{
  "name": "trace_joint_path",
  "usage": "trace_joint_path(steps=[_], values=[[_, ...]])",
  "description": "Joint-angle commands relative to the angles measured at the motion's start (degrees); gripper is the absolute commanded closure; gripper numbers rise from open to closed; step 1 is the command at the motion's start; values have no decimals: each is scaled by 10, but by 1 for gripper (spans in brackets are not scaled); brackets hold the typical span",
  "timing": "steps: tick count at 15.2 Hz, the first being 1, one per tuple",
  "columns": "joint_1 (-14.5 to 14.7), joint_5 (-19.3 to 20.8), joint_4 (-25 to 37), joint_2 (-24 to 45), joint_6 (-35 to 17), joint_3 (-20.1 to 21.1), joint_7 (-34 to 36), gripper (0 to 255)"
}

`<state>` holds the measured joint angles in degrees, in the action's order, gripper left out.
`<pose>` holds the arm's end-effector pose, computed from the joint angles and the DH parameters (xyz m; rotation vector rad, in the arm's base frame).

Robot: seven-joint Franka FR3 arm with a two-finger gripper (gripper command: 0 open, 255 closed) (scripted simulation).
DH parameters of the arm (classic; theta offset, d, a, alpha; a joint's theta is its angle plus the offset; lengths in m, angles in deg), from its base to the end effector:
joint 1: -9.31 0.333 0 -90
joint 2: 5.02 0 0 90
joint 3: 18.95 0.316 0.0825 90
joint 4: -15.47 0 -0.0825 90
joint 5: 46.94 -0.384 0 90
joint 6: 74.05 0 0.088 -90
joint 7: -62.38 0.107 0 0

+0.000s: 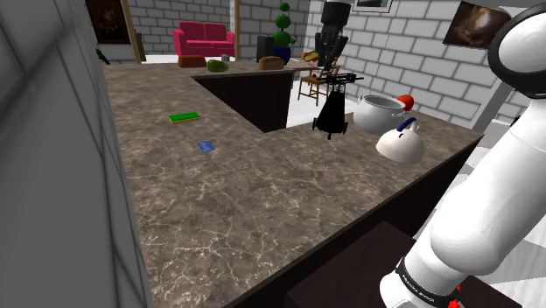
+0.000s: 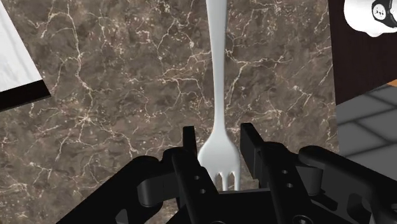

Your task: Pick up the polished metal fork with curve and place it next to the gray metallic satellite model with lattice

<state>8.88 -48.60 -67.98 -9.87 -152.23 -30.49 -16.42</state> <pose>0.4920 -0.1067 0.7032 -2.5845 -1.7174 -0.0402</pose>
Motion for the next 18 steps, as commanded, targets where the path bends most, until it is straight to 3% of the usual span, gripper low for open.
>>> trace_joint_path(steps=[1, 8, 18], values=[[-13, 1, 2, 2, 2, -16, -31, 255], [-68, -6, 54, 44, 17, -80, -149, 255], [-64, 7, -73, 5, -73, -74, -142, 255]])
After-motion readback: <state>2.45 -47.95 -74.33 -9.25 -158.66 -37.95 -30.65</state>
